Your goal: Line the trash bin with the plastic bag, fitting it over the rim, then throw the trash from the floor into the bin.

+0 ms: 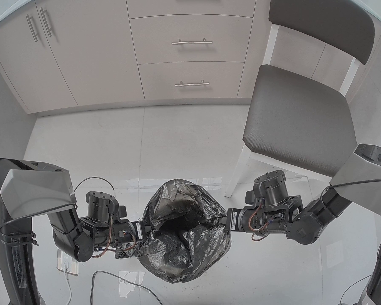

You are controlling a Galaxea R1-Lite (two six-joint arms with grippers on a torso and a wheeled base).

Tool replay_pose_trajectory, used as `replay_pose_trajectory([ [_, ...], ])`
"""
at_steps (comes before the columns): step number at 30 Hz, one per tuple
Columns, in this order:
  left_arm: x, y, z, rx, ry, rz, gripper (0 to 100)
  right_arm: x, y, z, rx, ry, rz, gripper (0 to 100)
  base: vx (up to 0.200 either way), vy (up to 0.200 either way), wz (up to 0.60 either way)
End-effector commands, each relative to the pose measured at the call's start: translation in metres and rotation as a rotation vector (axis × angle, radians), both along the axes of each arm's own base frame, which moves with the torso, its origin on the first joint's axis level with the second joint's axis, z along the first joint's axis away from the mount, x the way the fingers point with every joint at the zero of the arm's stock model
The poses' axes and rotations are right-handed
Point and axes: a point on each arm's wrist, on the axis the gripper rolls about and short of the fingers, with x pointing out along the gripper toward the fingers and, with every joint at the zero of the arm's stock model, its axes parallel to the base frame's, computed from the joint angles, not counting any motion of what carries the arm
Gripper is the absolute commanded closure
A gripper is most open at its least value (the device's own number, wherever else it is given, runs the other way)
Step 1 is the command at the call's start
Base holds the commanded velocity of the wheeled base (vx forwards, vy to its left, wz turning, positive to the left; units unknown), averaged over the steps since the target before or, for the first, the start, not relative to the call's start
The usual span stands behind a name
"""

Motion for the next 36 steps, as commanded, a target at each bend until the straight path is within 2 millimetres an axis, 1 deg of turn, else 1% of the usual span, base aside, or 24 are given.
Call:
replay_pose_trajectory([
  [1,0.003,0.003,-0.009,0.006,0.020,0.009,100,0.001,-0.004,-0.003,-0.010,0.005,-0.017,100,0.000,0.000,0.00],
  [7,0.003,0.003,-0.009,0.006,0.018,0.009,100,0.002,-0.005,-0.003,-0.015,0.001,-0.027,100,0.000,0.000,0.00],
  [10,0.003,0.005,-0.009,0.006,0.018,0.009,100,0.005,-0.004,-0.008,-0.046,-0.009,-0.035,100,0.000,0.000,0.00],
  [12,0.002,0.005,-0.011,0.013,0.024,0.005,100,0.006,-0.005,-0.016,-0.093,-0.017,-0.049,100,0.000,0.000,0.00],
  [14,0.002,0.005,-0.011,0.015,0.022,0.004,100,0.007,-0.006,-0.018,-0.109,-0.020,-0.058,100,0.000,0.000,0.00],
  [15,0.002,0.005,-0.012,0.027,0.015,-0.008,100,0.008,-0.009,-0.023,-0.134,-0.019,-0.070,100,0.000,0.000,0.00],
  [22,0.001,0.006,-0.014,0.046,0.012,-0.024,100,0.009,-0.010,-0.032,-0.188,-0.016,-0.091,100,0.000,0.000,0.00],
  [33,0.000,0.006,-0.016,0.049,0.013,-0.022,100,0.012,-0.007,-0.031,-0.211,-0.045,-0.078,100,0.000,0.000,0.00],
  [36,-0.001,0.005,-0.017,0.054,0.016,-0.024,100,0.013,-0.009,-0.036,-0.245,-0.051,-0.092,100,0.000,0.000,0.00],
])
